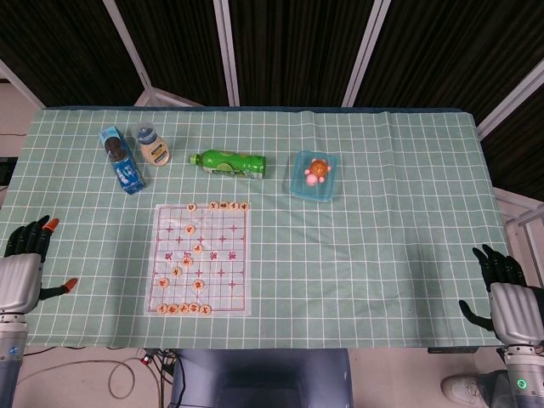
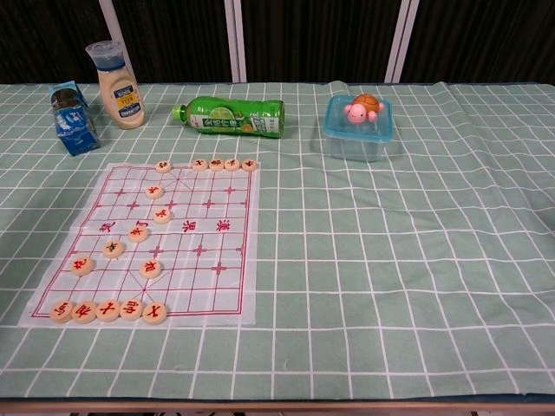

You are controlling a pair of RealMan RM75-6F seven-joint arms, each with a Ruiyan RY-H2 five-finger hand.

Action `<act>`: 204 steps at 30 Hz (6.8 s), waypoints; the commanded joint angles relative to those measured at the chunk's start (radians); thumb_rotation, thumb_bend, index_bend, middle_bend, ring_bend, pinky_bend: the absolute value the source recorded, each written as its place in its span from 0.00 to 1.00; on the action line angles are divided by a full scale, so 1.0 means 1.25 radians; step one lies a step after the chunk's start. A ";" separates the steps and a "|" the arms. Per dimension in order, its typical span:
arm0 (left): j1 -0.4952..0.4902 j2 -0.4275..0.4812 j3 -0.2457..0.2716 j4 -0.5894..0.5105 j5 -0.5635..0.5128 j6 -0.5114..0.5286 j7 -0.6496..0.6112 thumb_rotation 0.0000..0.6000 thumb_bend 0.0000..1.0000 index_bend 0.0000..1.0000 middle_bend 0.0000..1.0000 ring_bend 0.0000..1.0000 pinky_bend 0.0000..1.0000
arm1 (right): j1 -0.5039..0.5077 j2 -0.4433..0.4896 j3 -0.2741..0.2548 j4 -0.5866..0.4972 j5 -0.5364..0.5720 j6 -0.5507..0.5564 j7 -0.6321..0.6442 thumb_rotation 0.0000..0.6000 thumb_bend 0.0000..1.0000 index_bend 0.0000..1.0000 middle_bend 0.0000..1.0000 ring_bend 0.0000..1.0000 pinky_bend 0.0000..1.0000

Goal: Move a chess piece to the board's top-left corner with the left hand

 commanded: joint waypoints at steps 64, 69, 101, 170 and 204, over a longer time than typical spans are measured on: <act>-0.255 -0.193 0.031 -0.085 -0.382 -0.243 0.406 1.00 0.31 0.42 1.00 0.98 1.00 | 0.004 0.014 0.000 -0.015 0.019 -0.026 0.029 1.00 0.32 0.00 0.00 0.00 0.00; -0.265 -0.200 0.033 -0.080 -0.392 -0.246 0.411 1.00 0.31 0.42 1.00 0.98 1.00 | 0.004 0.014 0.000 -0.013 0.019 -0.026 0.032 1.00 0.32 0.00 0.00 0.00 0.00; -0.283 -0.249 0.064 -0.034 -0.374 -0.198 0.404 1.00 0.25 0.44 1.00 0.98 1.00 | 0.003 0.014 -0.001 -0.014 0.016 -0.024 0.034 1.00 0.32 0.00 0.00 0.00 0.00; -0.326 -0.229 -0.026 -0.019 -0.393 -0.181 0.355 1.00 0.36 0.50 1.00 0.98 1.00 | 0.000 0.012 0.001 -0.012 0.010 -0.013 0.041 1.00 0.32 0.00 0.00 0.00 0.00; -0.444 -0.284 -0.119 0.222 -0.545 -0.288 0.363 1.00 0.36 0.51 1.00 0.98 1.00 | 0.003 0.026 0.007 -0.031 0.057 -0.050 0.069 1.00 0.32 0.00 0.00 0.00 0.00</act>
